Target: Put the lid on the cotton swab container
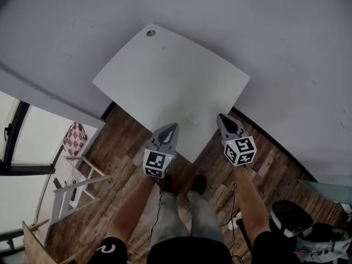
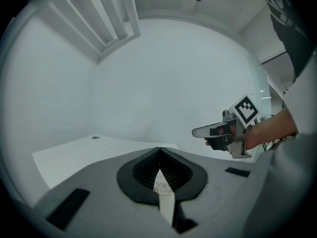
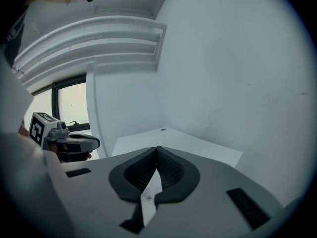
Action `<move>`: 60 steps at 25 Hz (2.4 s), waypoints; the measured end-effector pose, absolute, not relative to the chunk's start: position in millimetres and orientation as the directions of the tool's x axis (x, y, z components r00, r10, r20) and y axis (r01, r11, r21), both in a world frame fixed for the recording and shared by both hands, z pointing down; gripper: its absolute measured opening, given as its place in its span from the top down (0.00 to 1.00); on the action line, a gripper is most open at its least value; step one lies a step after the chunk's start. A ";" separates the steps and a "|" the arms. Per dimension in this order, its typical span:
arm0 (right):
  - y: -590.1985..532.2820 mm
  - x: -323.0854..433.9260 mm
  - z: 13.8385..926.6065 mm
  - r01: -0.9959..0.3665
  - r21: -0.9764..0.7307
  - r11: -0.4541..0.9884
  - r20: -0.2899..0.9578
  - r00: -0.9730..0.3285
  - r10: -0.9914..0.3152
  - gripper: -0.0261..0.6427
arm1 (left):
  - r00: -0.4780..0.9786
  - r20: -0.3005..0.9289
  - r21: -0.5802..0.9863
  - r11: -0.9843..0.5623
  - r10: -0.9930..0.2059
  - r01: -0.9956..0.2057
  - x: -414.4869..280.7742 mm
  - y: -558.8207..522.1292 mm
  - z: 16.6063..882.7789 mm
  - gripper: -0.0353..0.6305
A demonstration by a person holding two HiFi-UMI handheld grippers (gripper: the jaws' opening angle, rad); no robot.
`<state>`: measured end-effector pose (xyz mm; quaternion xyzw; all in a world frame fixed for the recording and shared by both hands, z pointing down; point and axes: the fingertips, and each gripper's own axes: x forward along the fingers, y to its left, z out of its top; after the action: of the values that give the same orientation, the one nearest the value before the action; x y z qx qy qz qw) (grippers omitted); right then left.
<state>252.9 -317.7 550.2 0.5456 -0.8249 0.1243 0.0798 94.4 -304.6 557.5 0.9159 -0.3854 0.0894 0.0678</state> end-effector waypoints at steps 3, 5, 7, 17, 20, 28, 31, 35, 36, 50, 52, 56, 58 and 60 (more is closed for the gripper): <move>-328.9 253.0 565.1 -0.905 -0.120 0.408 0.260 -0.426 -0.867 0.94 | 0.679 0.213 0.060 -0.684 -0.703 -0.727 103.2 -308.4 574.9 0.91; -336.3 250.7 572.6 -0.893 -0.114 0.436 0.253 -0.451 -0.856 0.94 | 0.675 0.215 0.058 -0.680 -0.706 -0.731 108.4 -312.3 586.8 0.91; -342.0 248.1 579.6 -0.880 -0.103 0.463 0.248 -0.474 -0.845 0.94 | 0.678 0.220 0.064 -0.683 -0.702 -0.728 114.9 -314.3 597.4 0.91; -362.1 246.0 607.6 -0.831 -0.066 0.552 0.245 -0.549 -0.799 0.94 | 0.695 0.244 0.088 -0.698 -0.677 -0.711 133.9 -314.6 645.5 0.74; -367.5 247.1 613.5 -0.826 -0.075 0.559 0.241 -0.559 -0.793 0.94 | 0.715 0.250 0.096 -0.718 -0.653 -0.690 142.5 -315.9 654.9 0.60; -384.6 248.3 634.2 -0.807 -0.102 0.581 0.232 -0.587 -0.775 0.94 | 0.726 0.298 0.075 -0.743 -0.620 -0.665 155.1 -325.7 690.8 0.45; -389.9 248.7 638.8 -0.804 -0.102 0.586 0.239 -0.591 -0.770 0.94 | 0.721 0.317 0.072 -0.743 -0.616 -0.666 157.9 -332.8 699.4 0.44; -390.4 244.7 644.1 -0.796 -0.095 0.598 0.247 -0.601 -0.760 0.94 | 0.720 0.342 0.066 -0.749 -0.604 -0.660 163.9 -338.3 710.0 0.44; -390.1 244.3 645.8 -0.794 -0.096 0.600 0.249 -0.603 -0.758 0.94 | 0.720 0.347 0.064 -0.751 -0.601 -0.657 165.9 -338.7 712.0 0.44; -397.0 248.9 654.4 -0.795 -0.116 0.596 0.254 -0.603 -0.756 0.94 | 0.718 0.363 0.084 -0.747 -0.593 -0.659 172.9 -353.2 716.4 0.44; -397.6 250.2 654.2 -0.797 -0.120 0.592 0.255 -0.601 -0.757 0.94 | 0.718 0.365 0.082 -0.748 -0.592 -0.659 173.3 -352.5 715.3 0.44; -399.2 249.1 658.2 -0.798 -0.130 0.589 0.262 -0.601 -0.755 0.94 | 0.720 0.366 0.082 -0.750 -0.590 -0.656 172.5 -352.1 715.1 0.44; -401.0 248.5 659.9 -0.798 -0.138 0.586 0.265 -0.600 -0.755 0.94 | 0.721 0.365 0.083 -0.750 -0.589 -0.656 172.3 -352.0 714.7 0.44; -403.8 248.5 661.5 -0.800 -0.141 0.583 0.269 -0.597 -0.755 0.94 | 0.721 0.365 0.084 -0.751 -0.589 -0.655 172.5 -352.1 714.2 0.44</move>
<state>248.5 -403.8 661.5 0.4395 -0.8850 0.1244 0.0902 172.5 -352.1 714.2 0.9219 -0.3374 0.1598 0.1039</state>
